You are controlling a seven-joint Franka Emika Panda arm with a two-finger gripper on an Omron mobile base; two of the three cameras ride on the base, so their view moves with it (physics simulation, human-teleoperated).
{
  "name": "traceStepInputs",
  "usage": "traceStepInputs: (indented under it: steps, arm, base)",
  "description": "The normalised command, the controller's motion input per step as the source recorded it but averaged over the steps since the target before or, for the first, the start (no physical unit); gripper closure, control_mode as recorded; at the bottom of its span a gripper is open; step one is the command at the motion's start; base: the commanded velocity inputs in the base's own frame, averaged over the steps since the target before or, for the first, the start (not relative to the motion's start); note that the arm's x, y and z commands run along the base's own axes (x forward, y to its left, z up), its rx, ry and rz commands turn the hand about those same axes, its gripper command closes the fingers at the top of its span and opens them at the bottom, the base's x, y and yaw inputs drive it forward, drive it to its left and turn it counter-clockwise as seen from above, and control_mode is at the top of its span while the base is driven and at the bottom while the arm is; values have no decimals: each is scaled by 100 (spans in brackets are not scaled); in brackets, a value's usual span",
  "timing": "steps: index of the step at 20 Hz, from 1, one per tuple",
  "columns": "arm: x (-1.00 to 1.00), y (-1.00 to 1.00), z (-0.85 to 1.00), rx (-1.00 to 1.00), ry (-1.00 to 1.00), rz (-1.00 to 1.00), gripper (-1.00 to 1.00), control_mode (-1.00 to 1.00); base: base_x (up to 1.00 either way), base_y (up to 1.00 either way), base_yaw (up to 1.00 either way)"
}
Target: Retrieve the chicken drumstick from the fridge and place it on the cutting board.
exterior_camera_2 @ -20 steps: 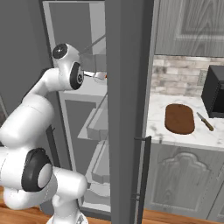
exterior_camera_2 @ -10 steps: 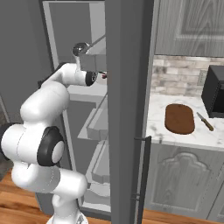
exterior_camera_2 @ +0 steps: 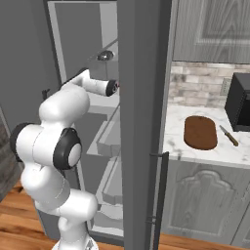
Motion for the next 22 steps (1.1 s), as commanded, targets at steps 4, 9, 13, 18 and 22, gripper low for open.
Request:
traceStepInputs:
  steps: [4, 9, 13, 18, 22]
  arm:
    - [43, 0, -1, 0, 1, 0, -100, -100]
    - [40, 0, 0, 0, 0, 0, -100, -100]
    - [35, 0, -3, 0, 4, 0, -100, -100]
    - [33, 0, -11, 0, 6, 0, -100, -100]
    - [35, 0, -21, 0, 11, 0, -100, -100]
  base:
    - [0, 0, 0]
    - [0, 0, 0]
    - [0, 0, 0]
    - [0, 0, 0]
    - [0, 0, 0]
